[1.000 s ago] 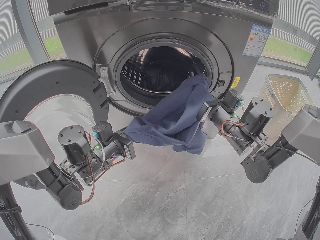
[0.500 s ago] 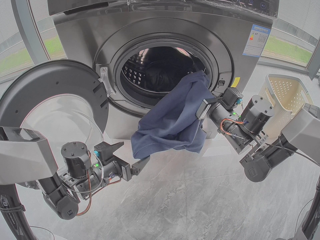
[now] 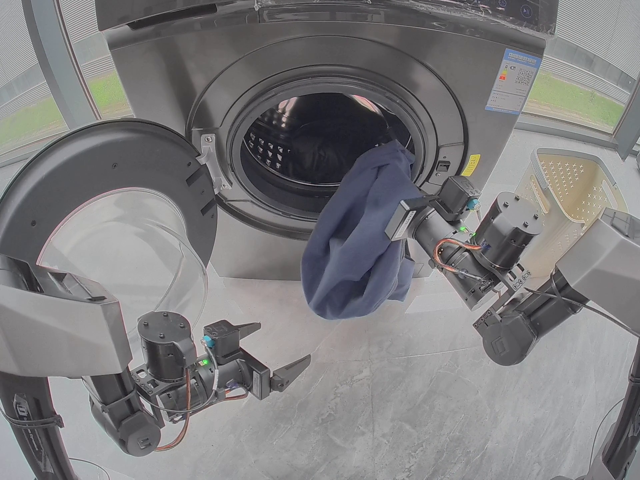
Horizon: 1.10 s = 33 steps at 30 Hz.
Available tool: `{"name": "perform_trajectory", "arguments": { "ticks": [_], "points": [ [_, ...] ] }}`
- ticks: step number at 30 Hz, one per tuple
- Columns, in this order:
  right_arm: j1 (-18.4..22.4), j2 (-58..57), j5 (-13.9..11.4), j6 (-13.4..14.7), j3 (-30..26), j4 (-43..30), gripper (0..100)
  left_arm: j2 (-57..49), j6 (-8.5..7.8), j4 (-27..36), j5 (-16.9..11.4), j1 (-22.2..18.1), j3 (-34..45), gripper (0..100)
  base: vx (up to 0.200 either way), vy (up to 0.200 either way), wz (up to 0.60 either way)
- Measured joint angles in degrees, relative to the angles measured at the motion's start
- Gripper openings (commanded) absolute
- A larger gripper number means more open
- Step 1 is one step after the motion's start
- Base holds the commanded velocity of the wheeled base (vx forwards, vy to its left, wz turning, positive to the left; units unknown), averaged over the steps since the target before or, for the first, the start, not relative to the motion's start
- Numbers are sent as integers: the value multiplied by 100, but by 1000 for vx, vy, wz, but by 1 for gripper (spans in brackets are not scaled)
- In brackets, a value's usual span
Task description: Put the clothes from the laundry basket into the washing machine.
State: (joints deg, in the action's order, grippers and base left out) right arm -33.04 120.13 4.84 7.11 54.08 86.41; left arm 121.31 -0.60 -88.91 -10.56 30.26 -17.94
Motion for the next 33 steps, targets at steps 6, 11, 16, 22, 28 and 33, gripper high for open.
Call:
{"name": "perform_trajectory", "arguments": {
  "ticks": [6, 11, 16, 22, 28, 33],
  "points": [
    [-39, 29, 5, -2, -2, -27, 0, -2, 13, -2, 2, 221, -663, 100, 0, 0, 0],
    [-76, 77, 6, -5, 9, -27, 0, 38, 17, 56, 22, 466, -1551, 100, 0, 0, 0],
    [-119, 107, 6, -7, 9, -30, 0, 273, -38, 99, 20, 596, -2177, 100, 0, 0, 0],
    [-146, 123, 6, -7, 22, -46, 0, 606, -60, 33, -55, 645, -2597, 100, 0, 0, 0],
    [-179, 127, 11, -9, 46, -93, 0, 852, -33, 30, -77, 714, -2954, 100, 0, 0, 0],
    [-251, 104, 137, -9, 38, -115, 0, 1185, -22, 50, -57, 689, -3329, 100, 0, 0, 0]
  ]
}}
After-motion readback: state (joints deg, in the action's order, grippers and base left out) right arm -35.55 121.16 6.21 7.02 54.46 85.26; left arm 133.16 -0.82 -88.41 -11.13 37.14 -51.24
